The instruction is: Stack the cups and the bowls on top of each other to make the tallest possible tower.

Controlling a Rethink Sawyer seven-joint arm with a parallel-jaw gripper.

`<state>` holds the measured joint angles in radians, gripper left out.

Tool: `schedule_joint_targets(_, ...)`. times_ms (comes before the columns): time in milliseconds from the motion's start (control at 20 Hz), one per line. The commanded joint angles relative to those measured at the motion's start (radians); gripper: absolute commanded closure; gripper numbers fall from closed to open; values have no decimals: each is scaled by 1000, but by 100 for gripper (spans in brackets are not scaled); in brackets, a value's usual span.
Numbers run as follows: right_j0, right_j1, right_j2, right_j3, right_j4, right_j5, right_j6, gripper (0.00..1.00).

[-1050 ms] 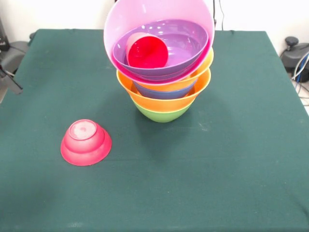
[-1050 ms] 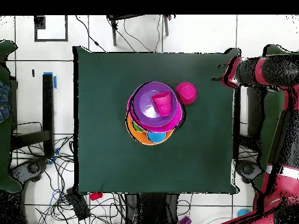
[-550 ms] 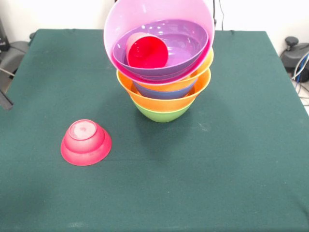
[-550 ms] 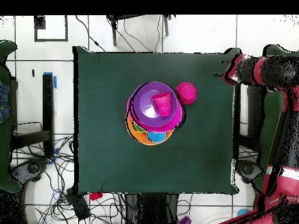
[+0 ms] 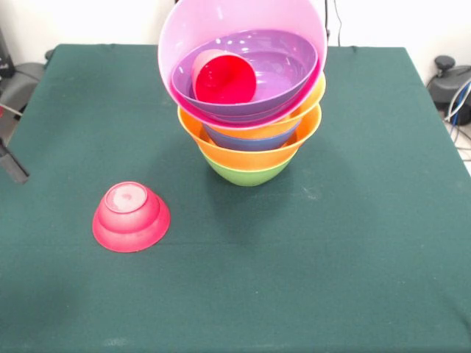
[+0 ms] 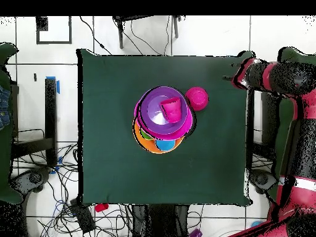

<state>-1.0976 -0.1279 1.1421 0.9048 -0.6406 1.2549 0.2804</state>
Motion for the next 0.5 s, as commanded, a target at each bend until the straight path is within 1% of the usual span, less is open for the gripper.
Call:
schedule_joint_targets(50,79,37,-141,114,20,-21,95,0)
schedule_joint_targets(150,86,31,-156,127,39,-24,139,0)
schedule_joint_targets(350,100,19,-172,151,81,-17,186,0)
schedule_joint_targets(500,111,18,-195,150,94,-26,206,0)
